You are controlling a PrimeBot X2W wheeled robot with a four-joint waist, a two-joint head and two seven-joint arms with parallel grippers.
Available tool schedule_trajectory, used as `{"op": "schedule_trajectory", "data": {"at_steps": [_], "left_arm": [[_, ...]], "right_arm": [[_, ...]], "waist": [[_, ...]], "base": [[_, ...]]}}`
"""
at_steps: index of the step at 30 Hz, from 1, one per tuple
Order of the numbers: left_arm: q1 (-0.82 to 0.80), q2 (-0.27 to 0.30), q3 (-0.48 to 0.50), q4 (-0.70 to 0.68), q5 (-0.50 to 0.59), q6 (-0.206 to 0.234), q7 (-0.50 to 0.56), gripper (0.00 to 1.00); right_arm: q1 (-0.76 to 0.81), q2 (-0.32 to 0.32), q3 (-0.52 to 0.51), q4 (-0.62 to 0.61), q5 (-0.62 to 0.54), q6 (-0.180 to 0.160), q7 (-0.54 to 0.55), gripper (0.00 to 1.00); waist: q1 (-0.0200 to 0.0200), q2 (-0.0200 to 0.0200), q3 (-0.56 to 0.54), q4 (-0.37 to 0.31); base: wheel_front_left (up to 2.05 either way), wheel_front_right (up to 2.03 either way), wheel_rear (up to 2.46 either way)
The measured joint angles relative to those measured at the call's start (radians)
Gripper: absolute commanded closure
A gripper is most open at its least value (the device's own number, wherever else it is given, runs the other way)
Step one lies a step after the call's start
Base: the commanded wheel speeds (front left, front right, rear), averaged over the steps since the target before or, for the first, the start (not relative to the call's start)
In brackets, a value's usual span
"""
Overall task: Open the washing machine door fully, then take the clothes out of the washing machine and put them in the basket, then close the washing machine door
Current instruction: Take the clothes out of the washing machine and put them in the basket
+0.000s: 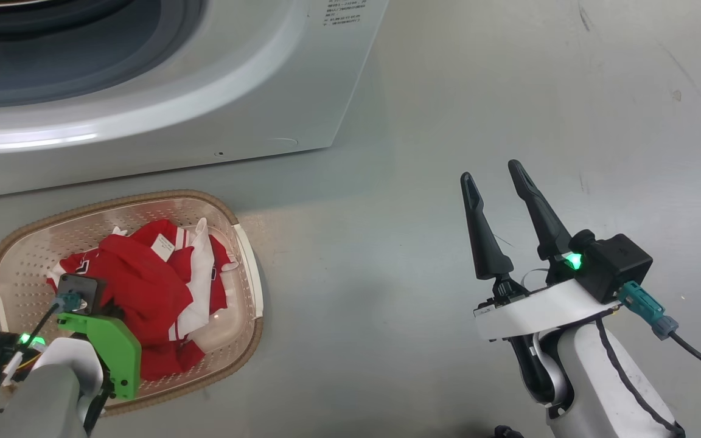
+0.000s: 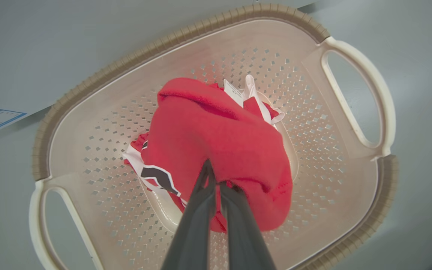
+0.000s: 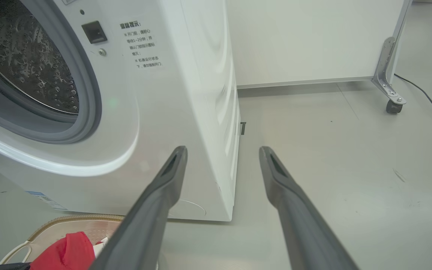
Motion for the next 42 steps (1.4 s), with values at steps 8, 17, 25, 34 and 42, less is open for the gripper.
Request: {"op": "schedule_trajectory", "data": {"at_steps": [8,17,25,34,42], "left_arm": [[0.016,-0.016,-0.007,0.068,-0.013,-0.004,0.009,1.0],[0.031,-0.021,0.004,0.11,-0.063,-0.007,0.009,0.0],[0.019,-0.023,-0.001,0.121,-0.063,-0.007,-0.018,0.0],[0.015,-0.03,-0.009,0.106,-0.066,-0.007,-0.106,0.0],[-0.011,-0.068,-0.006,0.031,-0.091,-0.007,-0.213,0.0]], "right_arm": [[0.001,0.0,0.003,-0.001,-0.003,0.0,0.0,0.0],[0.001,0.0,0.002,-0.001,-0.006,0.0,0.0,0.0],[0.001,0.0,-0.009,0.002,-0.006,0.0,0.0,0.0],[0.001,0.0,-0.027,0.024,-0.005,0.011,0.0,0.0],[0.036,0.0,-0.066,0.044,-0.007,0.017,0.0,0.0]], "waist": [[0.0,0.0,0.011,-0.009],[0.0,0.0,0.02,-0.018],[0.0,0.0,0.001,-0.006],[0.0,0.0,-0.058,0.018],[0.0,0.0,-0.126,0.061]], "base": [[0.0,0.0,0.0],[0.0,0.0,0.0],[0.0,0.0,0.0],[0.0,0.0,0.0],[0.0,0.0,0.0]]}}
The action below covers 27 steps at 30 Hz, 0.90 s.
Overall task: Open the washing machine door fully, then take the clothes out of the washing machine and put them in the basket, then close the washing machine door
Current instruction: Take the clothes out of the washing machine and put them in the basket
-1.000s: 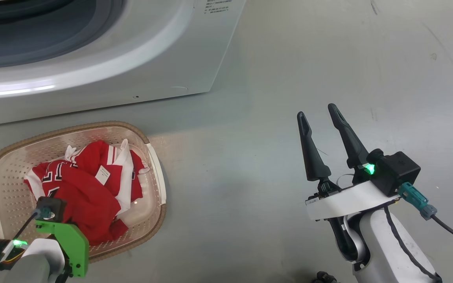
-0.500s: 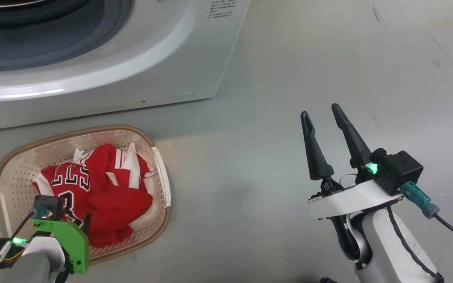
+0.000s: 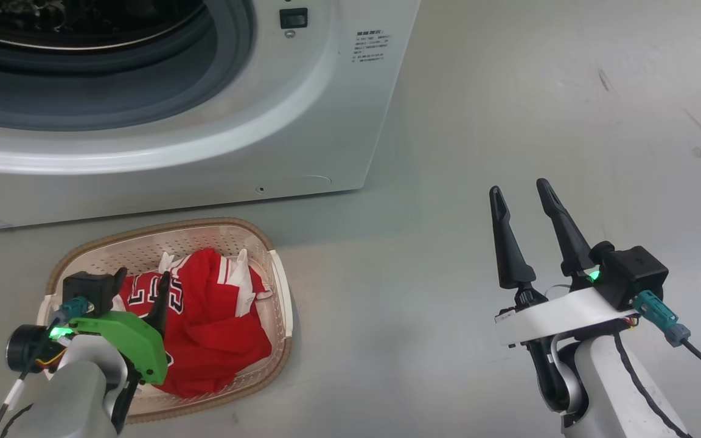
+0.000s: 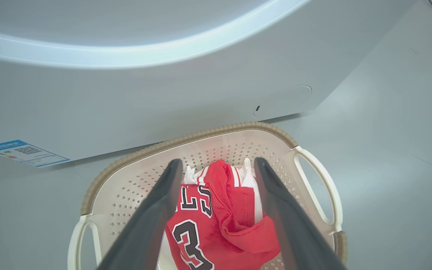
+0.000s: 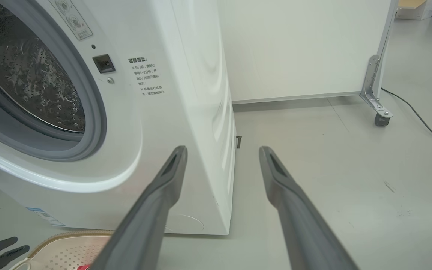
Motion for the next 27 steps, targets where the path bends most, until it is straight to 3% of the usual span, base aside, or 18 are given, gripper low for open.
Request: {"op": "schedule_trajectory", "data": {"at_steps": [13,27], "left_arm": [[0.004,-0.058,-0.001,-0.157,-0.016,0.0,-0.021,0.0],[0.123,-0.061,0.118,-0.442,-0.001,0.0,-0.02,0.0]], "right_arm": [[0.043,-0.016,-0.047,0.017,-0.002,0.017,0.0,0.0],[0.1,-0.017,-0.112,0.011,0.0,0.017,0.0,0.0]], "waist": [[0.0,0.0,-0.1,0.105],[0.0,0.0,-0.231,0.206]], "base": [[0.0,0.0,0.0],[0.0,0.0,0.0]]}}
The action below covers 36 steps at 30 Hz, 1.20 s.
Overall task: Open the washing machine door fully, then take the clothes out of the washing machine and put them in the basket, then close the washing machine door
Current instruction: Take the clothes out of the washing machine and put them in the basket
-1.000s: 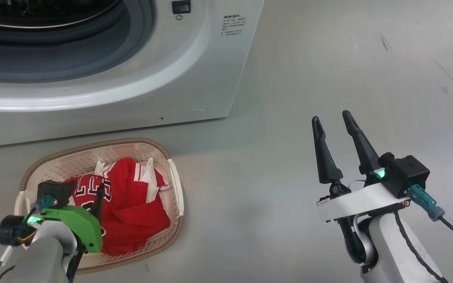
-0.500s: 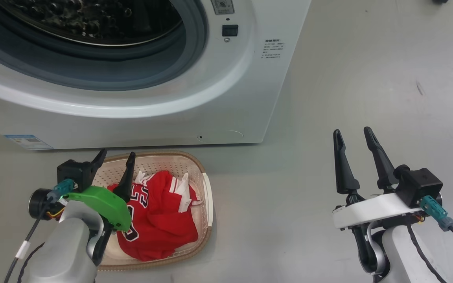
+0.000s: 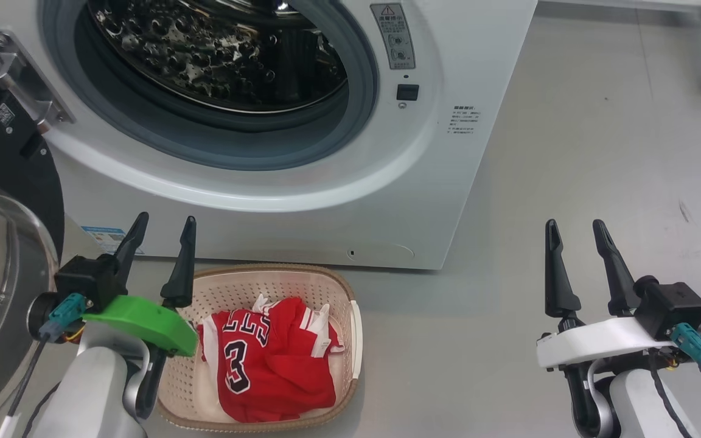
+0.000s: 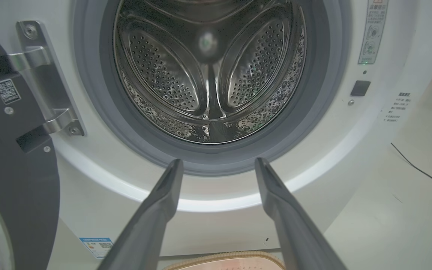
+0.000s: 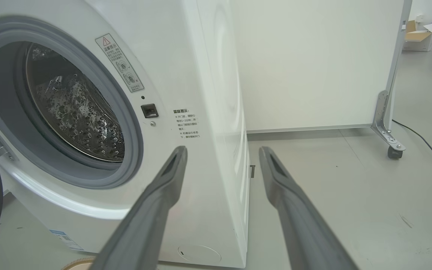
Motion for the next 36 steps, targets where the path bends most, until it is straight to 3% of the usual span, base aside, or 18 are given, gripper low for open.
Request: {"op": "schedule_trajectory", "data": {"at_steps": [10,36], "left_arm": [[0.133,-0.02,0.033,-0.101,0.021,0.001,0.0,0.0],[0.251,-0.045,0.094,-0.245,0.047,0.022,0.0,0.0]], "right_arm": [[0.051,0.002,-0.009,-0.016,0.0,0.008,0.0,0.0],[0.073,0.004,-0.013,-0.036,0.0,0.018,0.0,0.0]], "waist": [[0.0,0.0,-0.064,0.027],[0.0,0.0,-0.073,0.022]], "base": [[0.0,0.0,0.0],[0.0,0.0,0.0]]}}
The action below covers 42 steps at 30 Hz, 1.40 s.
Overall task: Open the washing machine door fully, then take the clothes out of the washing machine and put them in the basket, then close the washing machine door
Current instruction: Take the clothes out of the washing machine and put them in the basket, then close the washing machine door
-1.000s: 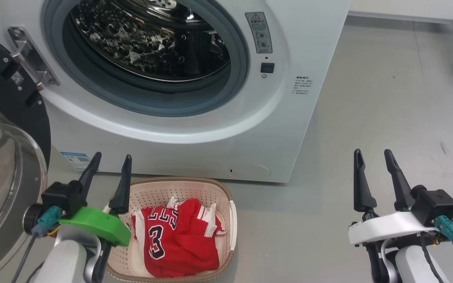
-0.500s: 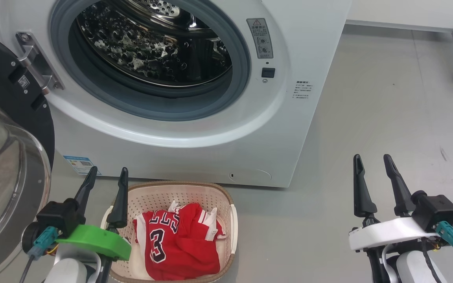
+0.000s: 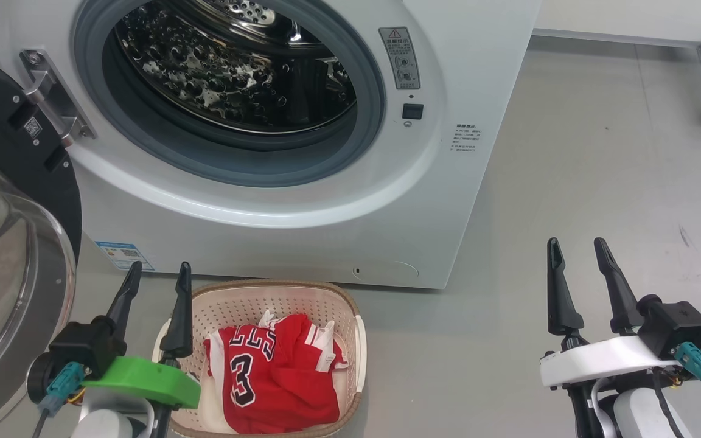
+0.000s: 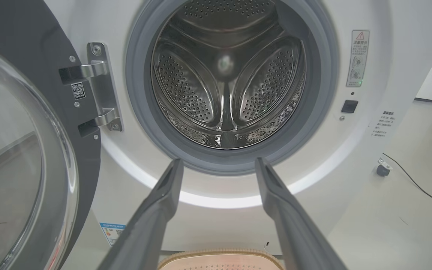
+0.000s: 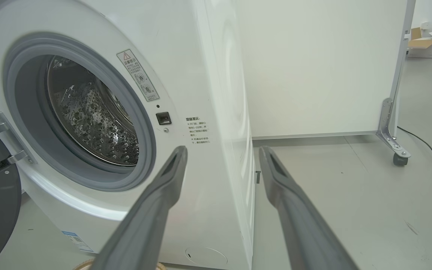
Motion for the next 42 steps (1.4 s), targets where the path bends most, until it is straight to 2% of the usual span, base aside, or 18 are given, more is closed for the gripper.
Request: {"op": "schedule_trajectory", "data": {"at_steps": [42], "left_arm": [[0.055,-0.023,0.02,-0.034,-0.009,-0.004,0.0,0.0]], "right_arm": [[0.016,0.005,-0.002,0.0,-0.009,0.012,0.0,0.0]], "waist": [[0.0,0.0,-0.004,-0.016]], "base": [[-0.05,0.05,0.0]]}}
